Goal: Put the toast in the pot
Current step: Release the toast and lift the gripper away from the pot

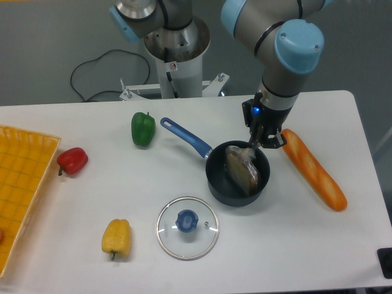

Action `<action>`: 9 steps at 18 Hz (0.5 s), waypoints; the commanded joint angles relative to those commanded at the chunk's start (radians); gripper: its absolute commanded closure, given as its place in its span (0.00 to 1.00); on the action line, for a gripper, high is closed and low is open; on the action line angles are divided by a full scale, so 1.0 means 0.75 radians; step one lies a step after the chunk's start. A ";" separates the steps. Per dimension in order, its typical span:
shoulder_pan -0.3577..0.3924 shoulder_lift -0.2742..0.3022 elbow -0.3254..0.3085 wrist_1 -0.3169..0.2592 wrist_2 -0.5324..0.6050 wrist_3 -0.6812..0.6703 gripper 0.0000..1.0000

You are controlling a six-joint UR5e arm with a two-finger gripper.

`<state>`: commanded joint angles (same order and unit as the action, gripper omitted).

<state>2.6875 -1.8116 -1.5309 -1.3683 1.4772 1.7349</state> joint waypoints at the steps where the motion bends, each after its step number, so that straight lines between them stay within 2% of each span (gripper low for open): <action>1: 0.002 0.000 0.000 0.000 0.002 0.002 0.00; 9: 0.000 -0.008 0.018 -0.006 0.041 -0.008 0.00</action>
<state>2.6875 -1.8177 -1.5171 -1.3729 1.5079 1.7289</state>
